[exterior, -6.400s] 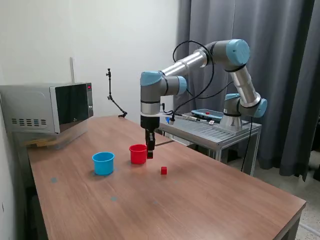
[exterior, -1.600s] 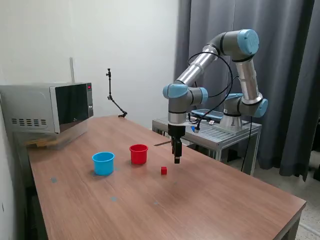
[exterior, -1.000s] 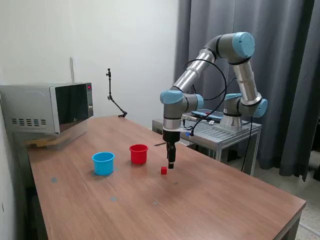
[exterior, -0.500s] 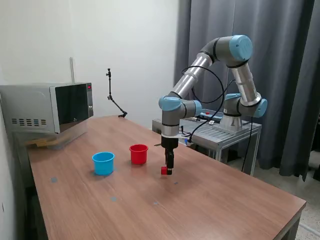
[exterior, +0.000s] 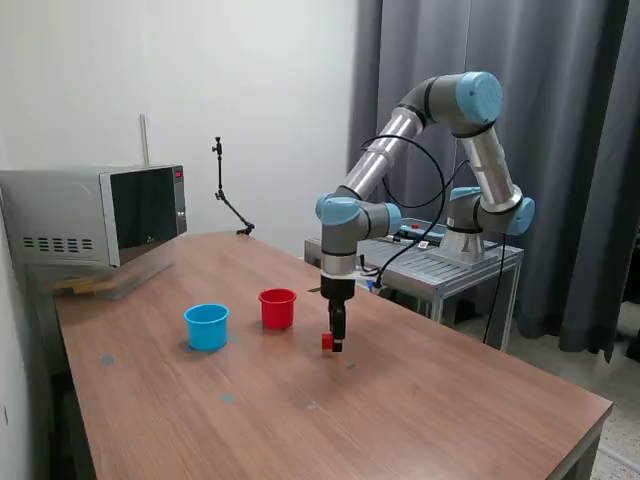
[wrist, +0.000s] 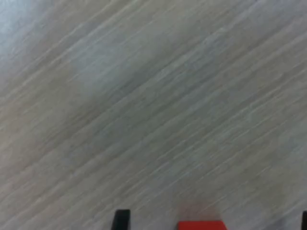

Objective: Place red objects in the red bin, and blue objects in the blue bin.

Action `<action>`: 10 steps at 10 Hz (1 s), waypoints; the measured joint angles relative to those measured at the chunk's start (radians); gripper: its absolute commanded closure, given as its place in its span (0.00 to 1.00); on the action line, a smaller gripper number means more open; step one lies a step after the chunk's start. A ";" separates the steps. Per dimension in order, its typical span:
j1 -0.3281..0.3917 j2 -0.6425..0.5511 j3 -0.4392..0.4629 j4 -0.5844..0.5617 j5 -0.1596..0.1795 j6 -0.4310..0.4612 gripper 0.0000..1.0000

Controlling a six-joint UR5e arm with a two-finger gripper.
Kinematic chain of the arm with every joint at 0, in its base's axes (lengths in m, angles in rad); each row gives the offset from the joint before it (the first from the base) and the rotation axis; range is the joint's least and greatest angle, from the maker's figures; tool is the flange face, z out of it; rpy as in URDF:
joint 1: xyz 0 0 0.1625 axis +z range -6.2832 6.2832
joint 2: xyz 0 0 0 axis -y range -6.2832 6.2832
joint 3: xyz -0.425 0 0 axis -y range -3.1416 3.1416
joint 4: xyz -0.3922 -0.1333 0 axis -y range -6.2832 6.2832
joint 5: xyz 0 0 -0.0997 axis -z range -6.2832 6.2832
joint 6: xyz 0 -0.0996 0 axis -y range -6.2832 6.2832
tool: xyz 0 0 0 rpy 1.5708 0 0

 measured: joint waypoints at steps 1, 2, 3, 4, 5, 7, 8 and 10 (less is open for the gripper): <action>-0.002 0.001 0.000 0.000 0.000 -0.003 0.00; -0.005 0.002 0.000 0.000 0.000 -0.009 0.00; -0.009 0.002 -0.001 0.000 0.000 -0.015 0.00; -0.013 0.003 -0.004 0.000 0.000 -0.021 0.00; -0.016 0.004 -0.009 0.000 0.000 -0.027 0.00; -0.021 0.007 -0.018 0.000 0.000 -0.040 1.00; -0.023 0.009 -0.021 0.000 0.000 -0.046 1.00; -0.024 0.012 -0.022 0.000 -0.001 -0.051 1.00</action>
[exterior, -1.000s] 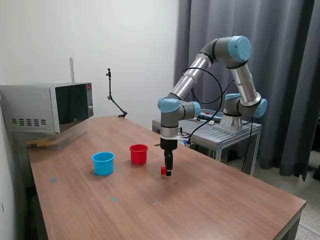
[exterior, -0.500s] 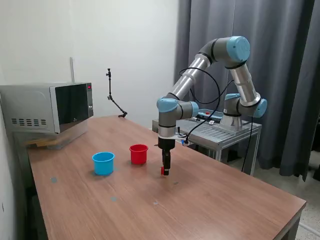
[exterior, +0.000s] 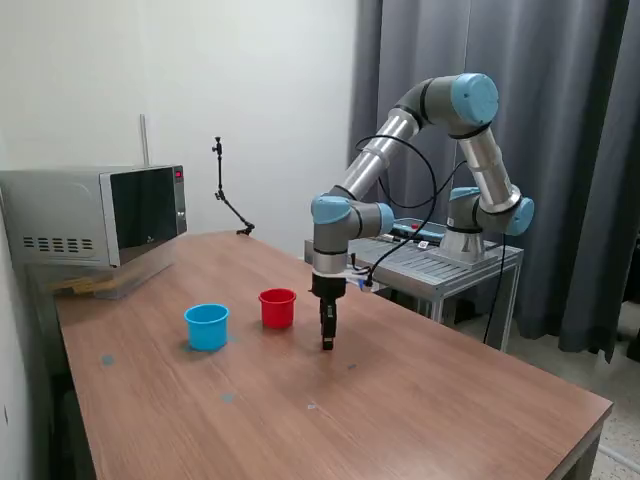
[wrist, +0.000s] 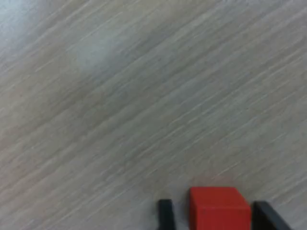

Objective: Place red objects in the red bin, and blue objects in the blue bin.

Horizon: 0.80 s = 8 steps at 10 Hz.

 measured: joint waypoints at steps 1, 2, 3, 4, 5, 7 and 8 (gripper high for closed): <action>0.000 0.001 0.000 0.000 0.000 -0.001 1.00; 0.000 0.001 -0.001 0.000 0.000 -0.001 1.00; 0.000 0.001 -0.002 0.001 -0.001 -0.002 1.00; 0.000 -0.001 -0.002 0.005 -0.002 -0.002 1.00; 0.001 -0.007 -0.003 0.016 -0.005 -0.003 1.00; 0.000 -0.052 -0.002 0.074 -0.010 -0.004 1.00; -0.005 -0.088 0.002 0.110 -0.012 -0.004 1.00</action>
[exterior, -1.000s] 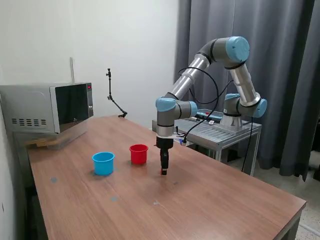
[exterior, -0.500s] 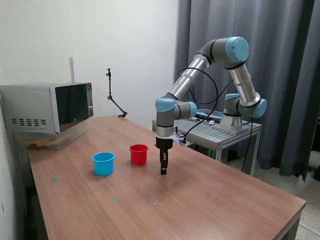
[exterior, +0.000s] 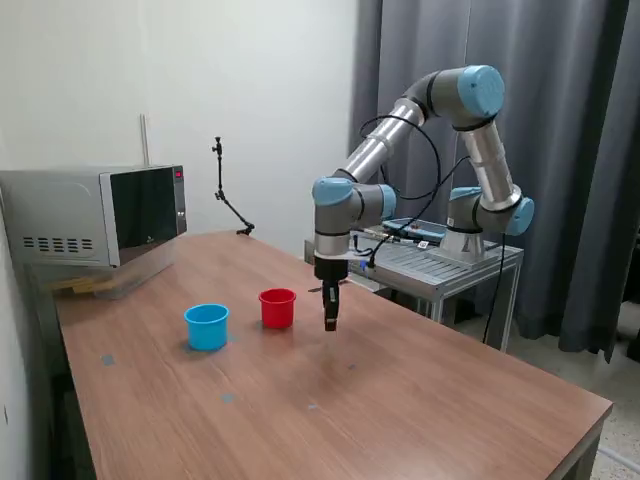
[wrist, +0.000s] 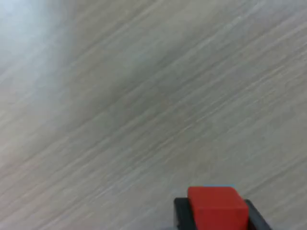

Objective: Place red objects in the red bin, and blue objects in the blue bin.

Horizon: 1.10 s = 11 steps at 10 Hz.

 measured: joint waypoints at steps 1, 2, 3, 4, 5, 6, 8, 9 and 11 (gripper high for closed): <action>-0.011 -0.039 0.001 0.034 -0.002 0.000 1.00; -0.033 -0.071 -0.001 0.064 -0.003 -0.001 1.00; -0.058 -0.093 -0.008 0.086 -0.005 -0.017 1.00; -0.078 -0.104 -0.018 0.099 -0.007 -0.048 1.00; -0.099 -0.109 -0.026 0.106 -0.008 -0.077 1.00; -0.121 -0.110 -0.031 0.109 -0.008 -0.098 1.00; -0.163 -0.104 -0.045 0.112 -0.009 -0.137 1.00; -0.179 -0.096 -0.054 0.113 -0.008 -0.150 1.00; -0.194 -0.065 -0.086 0.126 -0.005 -0.169 1.00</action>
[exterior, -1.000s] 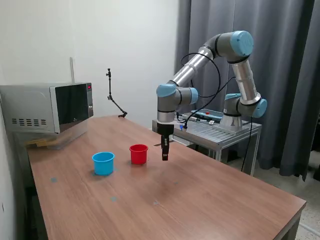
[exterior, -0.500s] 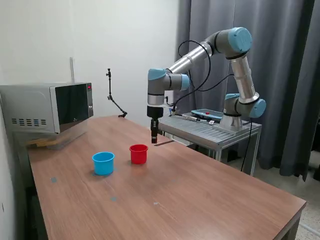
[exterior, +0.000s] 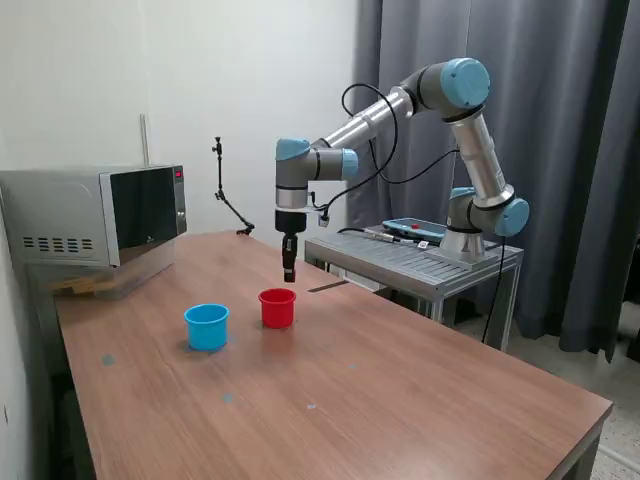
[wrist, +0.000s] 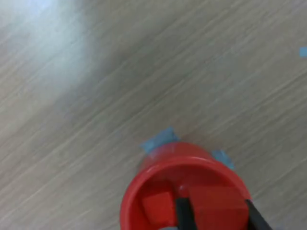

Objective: Place red objects in the red bin, and blue objects in the blue bin.

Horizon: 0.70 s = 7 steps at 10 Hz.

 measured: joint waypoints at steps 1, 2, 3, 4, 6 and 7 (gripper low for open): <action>-0.001 0.023 -0.024 0.016 0.002 -0.006 1.00; -0.001 0.045 -0.047 0.029 0.004 -0.010 1.00; -0.001 0.060 -0.061 0.035 0.006 -0.012 1.00; -0.001 0.069 -0.069 0.039 0.006 -0.014 1.00; -0.001 0.076 -0.069 0.041 0.006 -0.014 0.00; -0.001 0.076 -0.066 0.045 0.006 -0.013 0.00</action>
